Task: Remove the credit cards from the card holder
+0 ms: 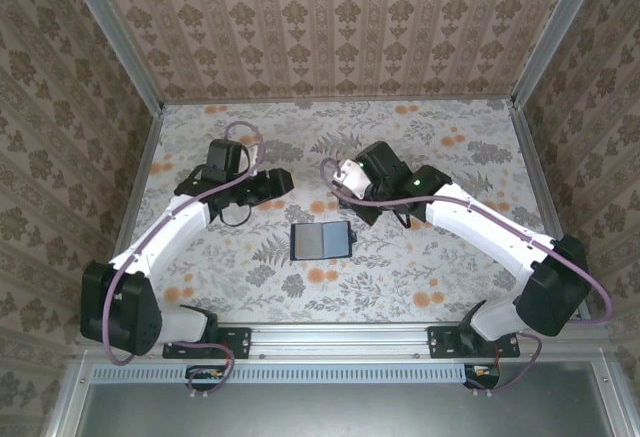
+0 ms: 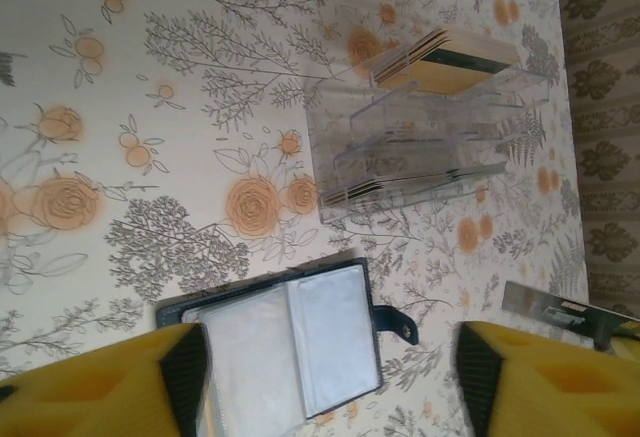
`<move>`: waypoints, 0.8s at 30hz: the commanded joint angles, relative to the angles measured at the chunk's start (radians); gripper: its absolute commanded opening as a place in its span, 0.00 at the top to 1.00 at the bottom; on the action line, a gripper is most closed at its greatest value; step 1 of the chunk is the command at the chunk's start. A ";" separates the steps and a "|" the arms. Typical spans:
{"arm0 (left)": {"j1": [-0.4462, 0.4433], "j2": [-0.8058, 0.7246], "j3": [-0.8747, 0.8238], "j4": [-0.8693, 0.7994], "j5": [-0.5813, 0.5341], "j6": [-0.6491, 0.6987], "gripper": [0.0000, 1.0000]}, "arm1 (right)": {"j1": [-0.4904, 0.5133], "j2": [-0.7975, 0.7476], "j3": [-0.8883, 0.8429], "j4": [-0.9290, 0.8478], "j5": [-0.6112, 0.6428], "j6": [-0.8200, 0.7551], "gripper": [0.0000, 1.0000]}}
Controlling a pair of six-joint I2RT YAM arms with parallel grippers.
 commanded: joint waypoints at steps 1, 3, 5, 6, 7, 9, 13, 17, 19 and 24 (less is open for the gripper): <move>0.023 -0.039 -0.019 0.001 0.021 0.020 0.10 | 0.019 0.061 0.014 0.012 0.159 -0.223 1.00; 0.032 -0.049 -0.018 -0.007 0.022 0.028 0.03 | 0.027 0.081 0.000 0.041 0.210 -0.287 1.00; 0.042 -0.058 -0.017 -0.017 0.019 0.033 0.02 | 0.027 0.100 -0.011 0.065 0.230 -0.344 1.00; 0.047 -0.063 -0.018 -0.021 0.018 0.034 0.01 | 0.028 0.111 -0.016 0.078 0.239 -0.368 1.00; 0.053 -0.067 -0.017 -0.023 0.018 0.034 0.01 | 0.028 0.120 -0.020 0.089 0.248 -0.387 1.00; 0.065 -0.078 -0.019 -0.032 0.010 0.033 0.00 | 0.030 0.142 -0.020 0.103 0.260 -0.422 1.00; 0.083 -0.098 -0.025 -0.038 0.001 0.035 0.00 | 0.032 0.173 -0.050 0.172 0.299 -0.508 1.00; 0.096 -0.108 -0.035 -0.042 -0.002 0.034 0.00 | 0.032 0.197 -0.066 0.203 0.298 -0.541 1.00; 0.098 -0.112 -0.040 -0.042 -0.002 0.034 0.00 | 0.031 0.207 -0.071 0.211 0.293 -0.548 1.00; 0.107 -0.118 -0.043 -0.045 -0.005 0.032 0.00 | 0.028 0.228 -0.092 0.245 0.290 -0.566 1.00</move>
